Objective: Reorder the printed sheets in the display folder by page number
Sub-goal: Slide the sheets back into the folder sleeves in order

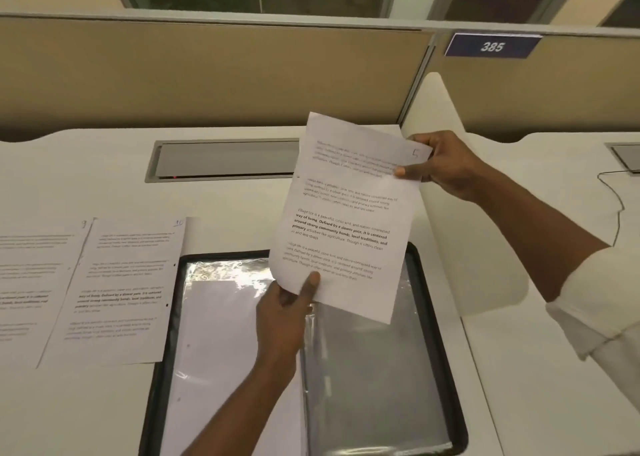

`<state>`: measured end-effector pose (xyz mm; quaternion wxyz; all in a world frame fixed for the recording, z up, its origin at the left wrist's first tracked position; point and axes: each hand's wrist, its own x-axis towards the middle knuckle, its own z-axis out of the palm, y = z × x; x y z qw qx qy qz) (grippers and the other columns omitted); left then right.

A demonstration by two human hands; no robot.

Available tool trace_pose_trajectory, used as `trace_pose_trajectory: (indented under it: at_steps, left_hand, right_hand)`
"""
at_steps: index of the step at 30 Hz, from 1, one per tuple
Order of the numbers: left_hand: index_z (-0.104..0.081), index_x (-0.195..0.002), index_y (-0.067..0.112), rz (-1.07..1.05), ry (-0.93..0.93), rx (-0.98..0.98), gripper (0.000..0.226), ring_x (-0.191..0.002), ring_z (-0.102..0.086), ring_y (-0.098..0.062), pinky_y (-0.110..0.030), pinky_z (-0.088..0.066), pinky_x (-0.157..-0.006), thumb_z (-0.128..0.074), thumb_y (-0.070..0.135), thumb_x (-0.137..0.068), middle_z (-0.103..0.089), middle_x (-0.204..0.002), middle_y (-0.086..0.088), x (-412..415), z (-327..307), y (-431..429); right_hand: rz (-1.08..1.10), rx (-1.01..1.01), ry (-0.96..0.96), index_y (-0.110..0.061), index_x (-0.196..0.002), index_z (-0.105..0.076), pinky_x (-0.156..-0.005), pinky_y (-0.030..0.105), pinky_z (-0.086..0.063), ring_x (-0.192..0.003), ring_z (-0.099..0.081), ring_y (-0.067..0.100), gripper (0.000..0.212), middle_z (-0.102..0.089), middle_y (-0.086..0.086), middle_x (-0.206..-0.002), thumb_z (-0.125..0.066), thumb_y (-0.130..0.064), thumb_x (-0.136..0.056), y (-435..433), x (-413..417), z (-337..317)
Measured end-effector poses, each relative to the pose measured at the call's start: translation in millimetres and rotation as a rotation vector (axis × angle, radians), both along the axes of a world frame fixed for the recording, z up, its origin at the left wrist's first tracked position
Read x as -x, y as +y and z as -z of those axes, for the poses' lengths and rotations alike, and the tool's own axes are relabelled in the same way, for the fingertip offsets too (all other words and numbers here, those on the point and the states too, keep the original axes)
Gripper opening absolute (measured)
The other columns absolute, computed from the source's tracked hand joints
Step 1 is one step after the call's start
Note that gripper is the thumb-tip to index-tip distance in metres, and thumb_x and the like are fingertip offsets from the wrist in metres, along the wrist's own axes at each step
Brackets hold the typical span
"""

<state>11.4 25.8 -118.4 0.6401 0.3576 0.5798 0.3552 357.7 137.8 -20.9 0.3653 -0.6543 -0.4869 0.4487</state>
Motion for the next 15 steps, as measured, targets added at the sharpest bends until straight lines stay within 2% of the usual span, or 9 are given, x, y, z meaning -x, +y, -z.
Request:
trace_pose_trajectory:
  at_steps: [2, 4, 9, 12, 15]
  left_hand:
    - [-0.075, -0.119, 0.014, -0.096, -0.118, 0.069, 0.031, -0.09, -0.079, -0.02, -0.039, -0.064, -0.08, -0.084, 0.021, -0.09, -0.082, -0.102, -0.002, -5.4, -7.1, -3.1]
    - [-0.076, -0.116, 0.013, -0.138, -0.139, 0.085, 0.029, -0.085, -0.078, -0.024, -0.043, -0.064, -0.08, -0.084, 0.009, -0.089, -0.082, -0.102, -0.005, -9.4, -7.5, -8.5]
    - [-0.075, -0.114, 0.022, -0.15, -0.076, 0.018, 0.033, -0.084, -0.079, -0.024, -0.039, -0.064, -0.074, -0.085, 0.007, -0.087, -0.082, -0.101, 0.0, -15.5, -7.0, -27.3]
    - [-0.075, -0.114, 0.023, -0.141, -0.03, -0.01, 0.033, -0.079, -0.078, -0.022, -0.034, -0.065, -0.07, -0.086, 0.009, -0.087, -0.082, -0.098, 0.002, -18.1, -5.0, -38.3]
    - [-0.075, -0.116, 0.019, -0.148, -0.004, -0.022, 0.032, -0.078, -0.077, -0.025, -0.033, -0.065, -0.069, -0.086, 0.011, -0.087, -0.082, -0.098, 0.0, -21.4, -2.1, -45.9]
  right_hand:
    - [0.001, 0.006, 0.006, 0.005, -0.113, -0.072, -0.092, 0.048, -0.063, -0.105, -0.075, 0.034, 0.038, -0.077, 0.017, -0.112, -0.087, 0.002, -0.078, -13.4, -8.8, 3.6]
    - [-0.016, 0.026, -0.019, 0.001, -0.112, -0.074, -0.092, 0.047, -0.063, -0.104, -0.075, 0.034, 0.037, -0.078, 0.015, -0.11, -0.088, 0.0, -0.078, -23.8, -18.4, 2.8]
    - [-0.241, 0.204, -0.231, -0.008, -0.103, -0.077, -0.082, 0.036, -0.061, -0.096, -0.077, 0.027, 0.03, -0.081, 0.007, -0.101, -0.091, -0.003, -0.076, -34.0, -41.3, -16.6]
    - [-0.338, 0.311, -0.283, -0.009, -0.108, -0.077, -0.087, 0.033, -0.058, -0.098, -0.077, 0.023, 0.036, -0.081, 0.004, -0.104, -0.092, -0.007, -0.075, -29.5, -44.8, -26.7]
    - [-0.394, 0.359, -0.272, -0.013, -0.116, -0.078, -0.093, 0.036, -0.058, -0.103, -0.077, 0.024, 0.043, -0.081, 0.003, -0.109, -0.093, -0.013, -0.076, -21.0, -39.1, -26.1]
